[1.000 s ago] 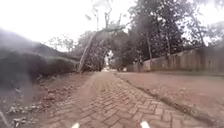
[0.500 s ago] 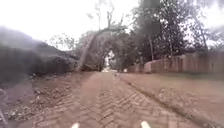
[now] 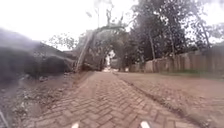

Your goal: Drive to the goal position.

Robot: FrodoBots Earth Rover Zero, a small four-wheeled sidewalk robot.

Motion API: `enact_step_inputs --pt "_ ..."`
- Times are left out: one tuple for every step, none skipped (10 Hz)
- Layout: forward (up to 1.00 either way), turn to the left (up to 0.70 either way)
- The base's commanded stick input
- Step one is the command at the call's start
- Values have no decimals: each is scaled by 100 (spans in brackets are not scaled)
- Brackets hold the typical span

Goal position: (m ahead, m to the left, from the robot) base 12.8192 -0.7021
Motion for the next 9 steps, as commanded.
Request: enact_step_inputs --pt "70 13" --pt "70 13" --pt "70 13" --pt "70 1" --pt "70 2" --pt "70 0" --pt "70 0" --pt "70 0" --pt "70 0"
